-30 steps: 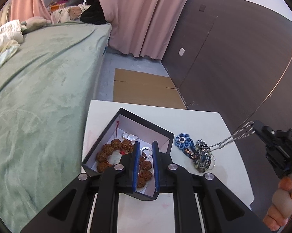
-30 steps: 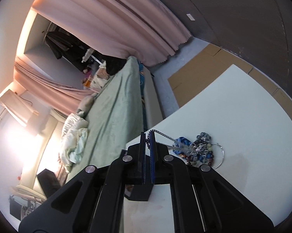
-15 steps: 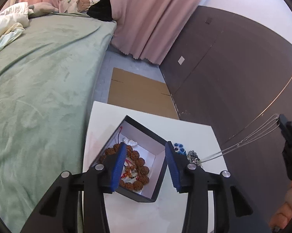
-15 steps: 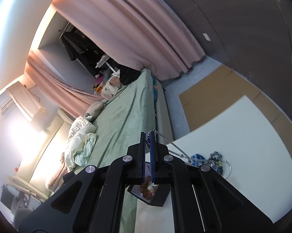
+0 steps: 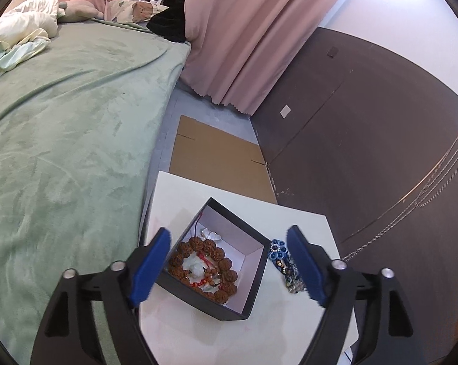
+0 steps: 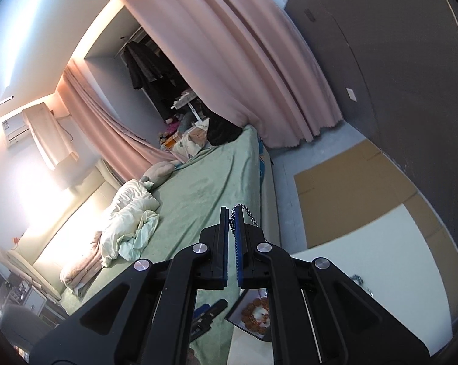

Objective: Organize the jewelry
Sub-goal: 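Open the left tool to drop the ring in the box while the right tool carries necklaces in and releases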

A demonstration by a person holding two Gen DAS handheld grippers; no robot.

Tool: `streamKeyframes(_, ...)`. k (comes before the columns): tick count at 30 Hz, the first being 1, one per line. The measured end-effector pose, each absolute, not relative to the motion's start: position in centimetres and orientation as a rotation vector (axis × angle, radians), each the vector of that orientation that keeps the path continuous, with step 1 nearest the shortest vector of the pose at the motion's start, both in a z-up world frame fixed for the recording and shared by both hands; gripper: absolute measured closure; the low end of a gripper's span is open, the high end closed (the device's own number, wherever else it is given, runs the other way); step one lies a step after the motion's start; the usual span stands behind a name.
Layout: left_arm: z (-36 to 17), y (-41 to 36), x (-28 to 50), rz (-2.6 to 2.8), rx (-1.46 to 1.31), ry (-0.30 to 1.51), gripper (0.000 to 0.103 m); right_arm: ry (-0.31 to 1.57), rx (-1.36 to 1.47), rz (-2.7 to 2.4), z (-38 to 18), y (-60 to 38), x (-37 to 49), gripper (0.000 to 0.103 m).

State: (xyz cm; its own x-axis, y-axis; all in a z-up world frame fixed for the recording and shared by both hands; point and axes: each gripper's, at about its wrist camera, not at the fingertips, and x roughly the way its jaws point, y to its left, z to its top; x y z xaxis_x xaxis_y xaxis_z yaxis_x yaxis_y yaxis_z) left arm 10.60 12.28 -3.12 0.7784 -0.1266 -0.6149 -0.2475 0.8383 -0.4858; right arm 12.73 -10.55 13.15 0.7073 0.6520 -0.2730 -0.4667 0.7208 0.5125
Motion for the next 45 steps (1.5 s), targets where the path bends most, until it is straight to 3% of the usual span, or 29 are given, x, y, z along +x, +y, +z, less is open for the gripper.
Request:
streamKeyframes(5, -2.8, 13.1, 10.1, 0.081, -0.612, 0.665, 0.009, 0.444, 0.401, 0.672, 14.8, -8.5, 12.2, 0.098)
streamKeyframes(22, -3.0, 14.9, 10.0, 0.103, -0.678, 0.673, 0.009, 0.478, 0.344, 0.701, 14.2, -4.0, 13.2, 0.098)
streamKeyframes(45, -4.3, 13.5, 11.0, 0.175, -0.598, 0.722, 0.009, 0.784, 0.355, 0.729, 0.3, -2.5, 19.5, 0.097)
